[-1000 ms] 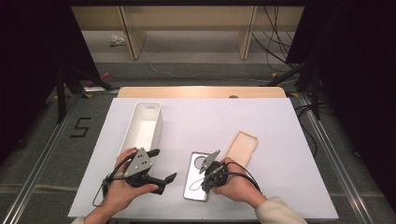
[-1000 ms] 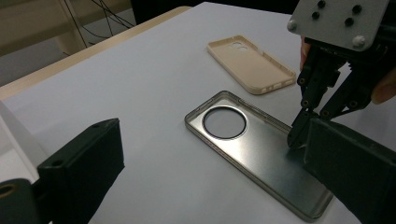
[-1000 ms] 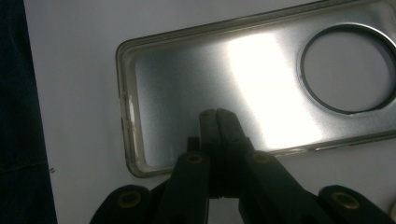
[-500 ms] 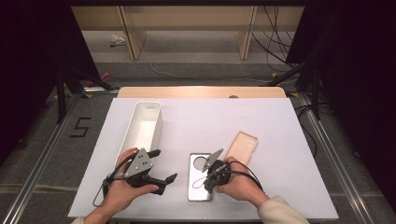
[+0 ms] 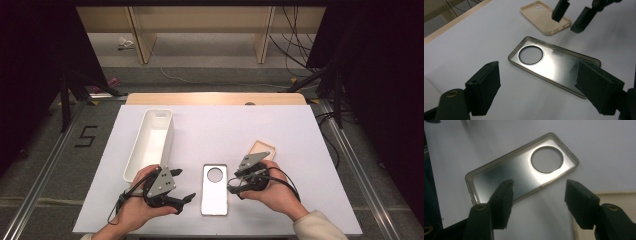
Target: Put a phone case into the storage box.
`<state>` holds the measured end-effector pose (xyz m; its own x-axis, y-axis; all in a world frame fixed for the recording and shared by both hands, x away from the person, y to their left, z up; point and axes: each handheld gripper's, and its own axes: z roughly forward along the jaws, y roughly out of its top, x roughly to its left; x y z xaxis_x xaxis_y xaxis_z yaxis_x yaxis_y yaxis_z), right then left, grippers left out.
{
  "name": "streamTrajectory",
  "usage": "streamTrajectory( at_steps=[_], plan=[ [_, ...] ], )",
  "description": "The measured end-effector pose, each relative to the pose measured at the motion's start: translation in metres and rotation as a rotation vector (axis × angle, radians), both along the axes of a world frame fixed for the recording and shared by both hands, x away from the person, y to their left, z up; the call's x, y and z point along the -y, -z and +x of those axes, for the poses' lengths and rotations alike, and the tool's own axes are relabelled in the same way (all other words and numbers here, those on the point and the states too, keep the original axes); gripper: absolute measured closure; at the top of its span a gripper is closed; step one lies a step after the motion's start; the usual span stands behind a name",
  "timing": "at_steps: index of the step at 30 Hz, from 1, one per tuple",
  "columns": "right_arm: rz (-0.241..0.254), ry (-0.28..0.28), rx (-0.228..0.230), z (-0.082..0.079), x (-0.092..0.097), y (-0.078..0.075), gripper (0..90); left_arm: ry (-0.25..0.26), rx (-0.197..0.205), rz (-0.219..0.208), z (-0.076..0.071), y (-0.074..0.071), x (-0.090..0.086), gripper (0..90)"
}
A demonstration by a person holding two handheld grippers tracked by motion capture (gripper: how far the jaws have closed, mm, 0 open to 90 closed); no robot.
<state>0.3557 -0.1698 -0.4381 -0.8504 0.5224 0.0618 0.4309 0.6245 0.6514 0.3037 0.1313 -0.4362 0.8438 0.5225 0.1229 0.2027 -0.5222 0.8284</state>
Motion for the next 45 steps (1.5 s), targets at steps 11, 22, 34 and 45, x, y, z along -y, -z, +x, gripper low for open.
streamTrajectory(
  at_steps=[11, 22, 34, 45],
  plan=[
    [0.043, 0.122, 0.04, -0.005, 0.05, -0.001, 30.1, 0.108, -0.048, 0.131, -0.002, 0.002, 0.028, 23.8],
    [0.135, 0.217, 0.099, -0.01, 0.081, -0.003, 27.1, 0.195, -0.079, 0.258, 0.004, 0.002, 0.061, 28.0],
    [0.16, 0.248, 0.113, -0.014, 0.092, -0.003, 25.2, 0.249, -0.125, 0.37, 0.01, 0.004, 0.079, 29.3],
    [0.162, 0.256, 0.111, -0.015, 0.094, -0.003, 25.2, 0.331, -0.113, 0.54, 0.006, 0.009, 0.102, 29.5]
  ],
)
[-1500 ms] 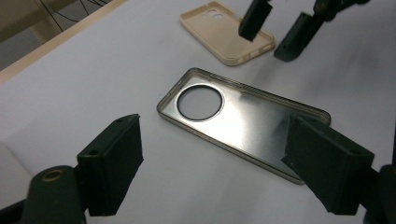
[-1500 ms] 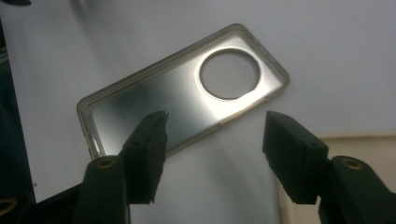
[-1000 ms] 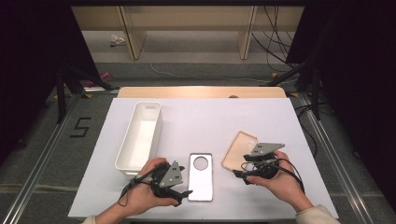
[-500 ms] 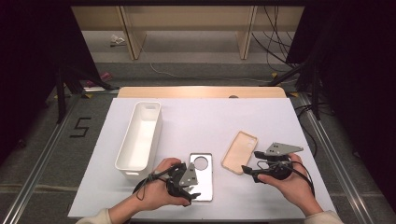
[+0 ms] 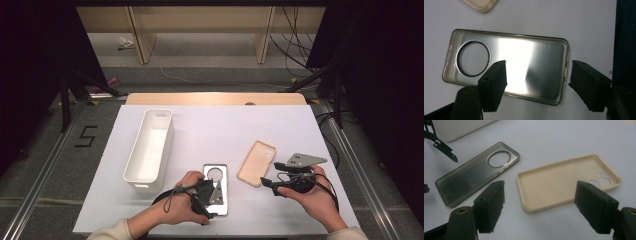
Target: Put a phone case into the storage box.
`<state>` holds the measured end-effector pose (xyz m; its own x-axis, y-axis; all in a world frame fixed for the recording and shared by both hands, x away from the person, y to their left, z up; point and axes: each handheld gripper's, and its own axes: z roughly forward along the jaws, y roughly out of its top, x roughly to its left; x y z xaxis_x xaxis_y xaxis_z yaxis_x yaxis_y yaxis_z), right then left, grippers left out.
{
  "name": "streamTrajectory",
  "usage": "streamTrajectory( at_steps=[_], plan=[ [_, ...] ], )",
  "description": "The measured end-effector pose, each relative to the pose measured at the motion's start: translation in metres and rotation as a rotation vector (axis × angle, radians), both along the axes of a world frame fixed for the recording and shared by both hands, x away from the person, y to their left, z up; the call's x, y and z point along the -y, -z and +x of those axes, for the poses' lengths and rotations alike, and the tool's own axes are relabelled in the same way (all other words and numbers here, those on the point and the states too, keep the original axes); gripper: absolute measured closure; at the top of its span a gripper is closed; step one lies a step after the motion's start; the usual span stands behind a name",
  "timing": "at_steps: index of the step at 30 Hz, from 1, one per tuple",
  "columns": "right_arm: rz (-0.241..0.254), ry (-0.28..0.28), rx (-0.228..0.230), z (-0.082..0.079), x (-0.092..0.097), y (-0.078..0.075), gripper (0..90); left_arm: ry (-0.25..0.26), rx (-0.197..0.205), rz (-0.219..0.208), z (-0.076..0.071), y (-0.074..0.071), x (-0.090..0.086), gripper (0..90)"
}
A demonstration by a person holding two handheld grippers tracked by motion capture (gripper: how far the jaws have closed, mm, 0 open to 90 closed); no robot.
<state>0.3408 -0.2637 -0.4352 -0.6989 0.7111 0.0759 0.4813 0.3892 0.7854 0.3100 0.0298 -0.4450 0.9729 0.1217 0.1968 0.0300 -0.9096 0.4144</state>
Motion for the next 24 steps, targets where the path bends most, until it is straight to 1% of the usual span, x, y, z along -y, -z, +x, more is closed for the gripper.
streamTrajectory(
  at_steps=[5, 6, 8, 12, 14, 15, 18, 19, 20, 24],
  plan=[
    [0.003, -0.001, -0.001, 0.0, 0.0, 0.0, 25.5, 0.014, 0.003, 0.049, -0.001, 0.006, 0.003, 29.8],
    [0.003, -0.001, -0.001, 0.0, 0.0, 0.0, 25.5, 0.011, 0.0, 0.052, -0.001, 0.007, 0.003, 29.8],
    [0.001, -0.001, 0.0, 0.0, 0.0, 0.0, 25.6, 0.025, 0.008, 0.063, 0.0, 0.008, 0.005, 29.8],
    [0.002, -0.004, 0.001, 0.0, 0.0, 0.0, 25.9, 0.026, 0.016, 0.079, -0.002, 0.012, 0.01, 30.1],
    [0.002, -0.005, 0.001, 0.0, 0.0, 0.0, 26.0, 0.032, 0.02, 0.094, -0.002, 0.013, 0.012, 30.1],
    [0.002, -0.006, 0.001, 0.0, 0.0, 0.0, 26.0, 0.04, 0.025, 0.097, -0.002, 0.014, 0.013, 30.1],
    [0.003, -0.004, -0.001, 0.0, 0.0, 0.0, 26.2, 0.037, 0.025, 0.105, -0.002, 0.015, 0.014, 30.0],
    [0.003, -0.004, -0.001, 0.0, 0.0, 0.0, 26.2, 0.043, 0.03, 0.111, -0.001, 0.016, 0.015, 30.0],
    [0.003, -0.003, -0.001, 0.0, 0.0, 0.0, 26.2, 0.035, 0.021, 0.109, -0.002, 0.017, 0.015, 30.1],
    [0.004, -0.004, -0.001, 0.0, 0.0, 0.0, 26.2, 0.038, 0.017, 0.113, -0.001, 0.016, 0.014, 30.5]
  ],
)
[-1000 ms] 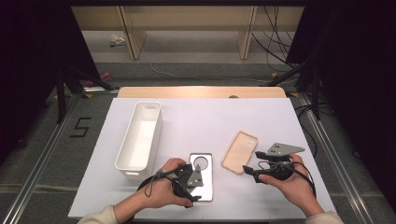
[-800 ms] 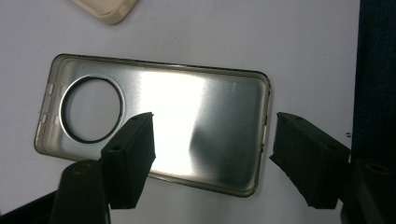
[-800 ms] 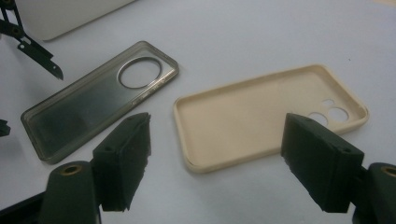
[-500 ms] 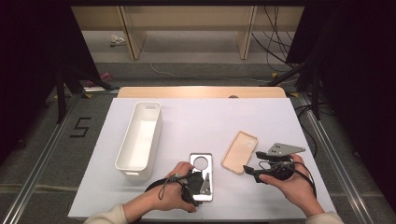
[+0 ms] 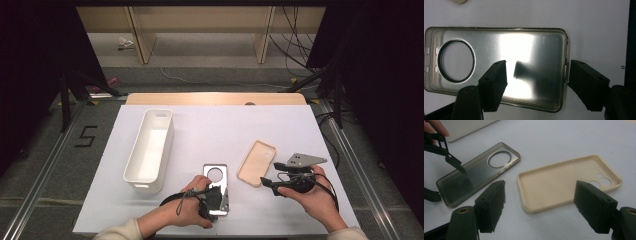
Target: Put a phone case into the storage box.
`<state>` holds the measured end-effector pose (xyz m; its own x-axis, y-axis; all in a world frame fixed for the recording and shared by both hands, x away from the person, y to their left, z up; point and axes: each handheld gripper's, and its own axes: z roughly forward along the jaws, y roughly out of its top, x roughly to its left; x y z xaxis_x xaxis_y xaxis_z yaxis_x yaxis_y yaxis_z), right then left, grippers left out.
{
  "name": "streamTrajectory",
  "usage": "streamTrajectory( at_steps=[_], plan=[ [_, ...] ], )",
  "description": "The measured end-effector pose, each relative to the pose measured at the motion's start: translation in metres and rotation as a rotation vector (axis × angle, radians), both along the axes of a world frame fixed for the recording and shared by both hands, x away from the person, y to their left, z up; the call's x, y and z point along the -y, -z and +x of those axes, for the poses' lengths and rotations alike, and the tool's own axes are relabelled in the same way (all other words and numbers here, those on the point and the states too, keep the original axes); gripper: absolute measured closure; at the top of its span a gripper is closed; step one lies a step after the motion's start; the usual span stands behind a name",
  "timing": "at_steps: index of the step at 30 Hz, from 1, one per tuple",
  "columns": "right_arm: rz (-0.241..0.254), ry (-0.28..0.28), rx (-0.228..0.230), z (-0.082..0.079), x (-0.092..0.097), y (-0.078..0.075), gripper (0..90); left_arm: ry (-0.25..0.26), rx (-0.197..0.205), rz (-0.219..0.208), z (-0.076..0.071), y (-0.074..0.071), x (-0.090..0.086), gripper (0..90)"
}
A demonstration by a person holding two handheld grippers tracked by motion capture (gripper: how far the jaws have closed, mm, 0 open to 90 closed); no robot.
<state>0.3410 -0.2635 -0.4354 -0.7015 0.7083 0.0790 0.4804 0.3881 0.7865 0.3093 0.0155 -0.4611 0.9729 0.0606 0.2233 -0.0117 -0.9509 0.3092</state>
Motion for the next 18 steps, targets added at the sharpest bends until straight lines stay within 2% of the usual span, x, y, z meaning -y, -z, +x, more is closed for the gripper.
streamTrajectory(
  at_steps=[9, 10, 13, 18],
  plan=[
    [0.0, -0.006, -0.001, 0.0001, -0.0005, 0.0004, 26.4, -0.004, -0.021, 0.013, -0.0006, 0.0001, 0.0027, 33.9],
    [0.0, -0.006, -0.002, 0.0001, -0.0006, 0.0005, 26.4, 0.011, -0.011, 0.019, 0.0004, -0.0005, 0.0033, 34.5],
    [0.001, -0.007, -0.002, 0.0, -0.0006, 0.0005, 26.4, 0.018, -0.019, 0.036, 0.0003, -0.0012, 0.0051, 36.3],
    [0.001, -0.009, -0.003, 0.0, -0.001, 0.0006, 26.6, 0.018, -0.051, 0.05, -0.0009, -0.0015, 0.0074, 44.5]
  ],
)
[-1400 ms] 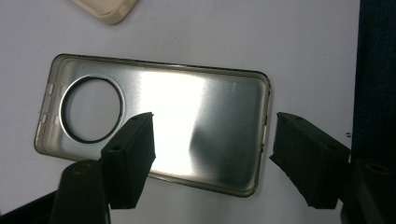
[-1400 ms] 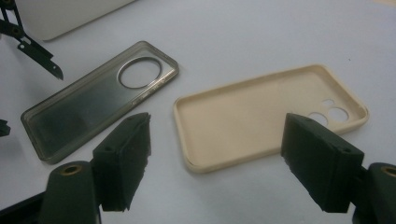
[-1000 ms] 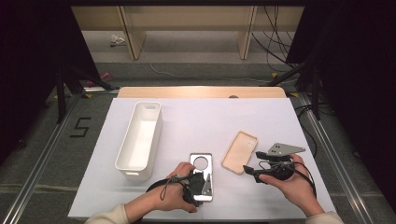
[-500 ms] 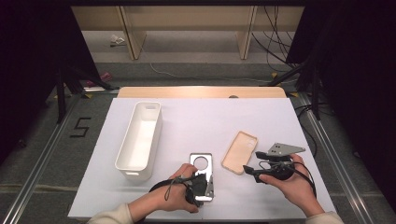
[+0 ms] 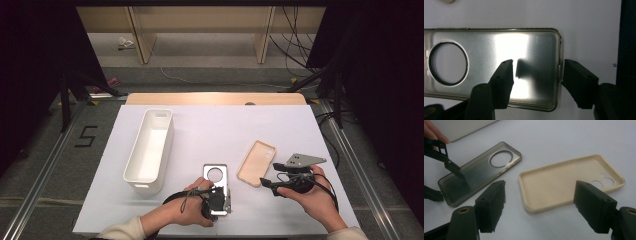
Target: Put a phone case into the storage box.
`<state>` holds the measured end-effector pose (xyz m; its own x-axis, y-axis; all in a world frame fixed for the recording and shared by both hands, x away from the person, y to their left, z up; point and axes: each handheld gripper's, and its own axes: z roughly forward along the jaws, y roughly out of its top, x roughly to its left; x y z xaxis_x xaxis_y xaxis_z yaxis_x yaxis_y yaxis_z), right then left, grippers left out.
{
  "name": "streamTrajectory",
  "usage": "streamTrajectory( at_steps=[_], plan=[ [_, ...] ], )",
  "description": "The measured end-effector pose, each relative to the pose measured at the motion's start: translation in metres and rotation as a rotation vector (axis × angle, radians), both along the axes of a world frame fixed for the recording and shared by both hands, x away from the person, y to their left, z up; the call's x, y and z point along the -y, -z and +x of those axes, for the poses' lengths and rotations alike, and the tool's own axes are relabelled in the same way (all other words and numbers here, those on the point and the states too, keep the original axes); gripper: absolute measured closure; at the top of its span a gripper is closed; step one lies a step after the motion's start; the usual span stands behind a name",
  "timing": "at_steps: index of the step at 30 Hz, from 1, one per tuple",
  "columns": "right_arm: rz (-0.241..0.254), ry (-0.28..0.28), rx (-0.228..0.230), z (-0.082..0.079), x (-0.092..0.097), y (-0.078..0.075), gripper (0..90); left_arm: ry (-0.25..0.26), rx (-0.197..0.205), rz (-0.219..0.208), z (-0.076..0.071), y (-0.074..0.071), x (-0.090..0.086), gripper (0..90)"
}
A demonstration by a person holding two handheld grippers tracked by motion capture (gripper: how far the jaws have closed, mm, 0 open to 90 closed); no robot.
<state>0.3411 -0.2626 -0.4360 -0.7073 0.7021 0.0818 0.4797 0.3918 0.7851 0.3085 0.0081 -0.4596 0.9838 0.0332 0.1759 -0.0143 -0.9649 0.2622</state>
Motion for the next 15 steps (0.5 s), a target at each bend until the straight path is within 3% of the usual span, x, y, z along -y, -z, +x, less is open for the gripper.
streamTrajectory(
  at_steps=[4, 15],
  plan=[
    [0.0, -0.001, -0.001, -0.0001, -0.0002, 0.0001, 26.6, 0.022, 0.004, 0.022, 0.0001, -0.0012, 0.0028, 47.2],
    [-0.002, -0.008, -0.003, 0.0, -0.0008, 0.0006, 26.8, 0.066, -0.045, 0.05, -0.0026, -0.0025, 0.0049, 65.8]
  ],
)
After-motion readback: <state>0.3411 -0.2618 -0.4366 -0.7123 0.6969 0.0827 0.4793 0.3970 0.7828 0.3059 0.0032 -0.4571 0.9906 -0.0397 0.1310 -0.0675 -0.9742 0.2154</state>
